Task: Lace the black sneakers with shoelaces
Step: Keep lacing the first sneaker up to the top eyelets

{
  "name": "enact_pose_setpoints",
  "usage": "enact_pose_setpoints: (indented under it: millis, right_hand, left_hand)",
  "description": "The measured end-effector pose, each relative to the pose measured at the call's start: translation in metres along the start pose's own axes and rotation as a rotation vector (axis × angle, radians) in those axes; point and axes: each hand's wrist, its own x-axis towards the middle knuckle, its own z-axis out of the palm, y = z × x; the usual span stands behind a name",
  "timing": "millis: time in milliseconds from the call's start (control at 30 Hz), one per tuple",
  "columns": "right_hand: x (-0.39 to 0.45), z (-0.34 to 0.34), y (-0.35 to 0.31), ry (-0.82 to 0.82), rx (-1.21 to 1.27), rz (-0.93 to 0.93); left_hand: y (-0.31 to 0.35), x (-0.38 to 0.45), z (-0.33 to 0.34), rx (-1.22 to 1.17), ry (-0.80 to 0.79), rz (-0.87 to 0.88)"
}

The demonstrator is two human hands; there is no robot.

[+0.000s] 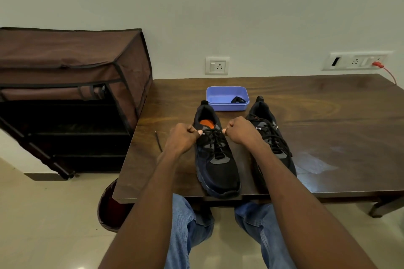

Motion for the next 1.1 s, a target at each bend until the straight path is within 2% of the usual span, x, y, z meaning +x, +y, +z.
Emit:
enact_pose_setpoints:
  millis: [100,300,400,467,667,800,1100]
  right_hand:
    - [0.0,-0.004,0.001,-0.028,0.18,0.0]
    - [-0.002,0.005,-0.008,-0.03,0.916,-0.028]
    - [0.001,0.009,-0.014,-0.033,1.075,-0.004]
    - [0.003,0.011,-0.016,-0.016,1.089,0.0]
    - [0.002,0.018,-0.022,0.046,0.994,-0.008]
    - [0.002,0.023,-0.021,0.089,0.942,-0.039]
    - [-0.003,0.029,-0.023,0.109,0.916,-0.02]
  left_hand:
    - [0.005,-0.003,0.0,-0.119,-0.031,-0.01]
    - [0.027,-0.007,0.012,-0.679,0.048,0.007]
    - [0.031,-0.004,0.02,-0.875,0.066,0.007]
    - [0.03,0.001,0.024,-0.872,0.084,0.022]
    - [0.024,0.006,0.034,-0.582,0.143,0.172]
    - [0.023,0.005,0.036,-0.5,0.151,0.266]
    - [0.018,0.013,0.041,-0.607,0.1,0.172]
